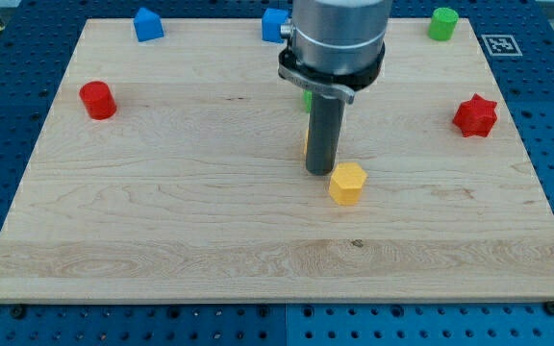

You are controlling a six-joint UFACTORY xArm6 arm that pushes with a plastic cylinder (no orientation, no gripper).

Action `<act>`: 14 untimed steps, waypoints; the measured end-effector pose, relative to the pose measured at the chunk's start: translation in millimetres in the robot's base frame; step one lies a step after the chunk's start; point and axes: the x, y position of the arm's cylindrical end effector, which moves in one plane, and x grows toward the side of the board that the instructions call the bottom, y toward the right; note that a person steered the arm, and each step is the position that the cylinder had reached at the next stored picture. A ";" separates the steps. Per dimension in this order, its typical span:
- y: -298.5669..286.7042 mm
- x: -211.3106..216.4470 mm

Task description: Push yellow hexagon towards bottom left

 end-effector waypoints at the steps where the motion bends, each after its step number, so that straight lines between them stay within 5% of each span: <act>1: 25.9 -13.8; 3: 71.5 22.4; 7: -72.7 81.2; 11: -109.2 50.0; 14: -145.2 64.8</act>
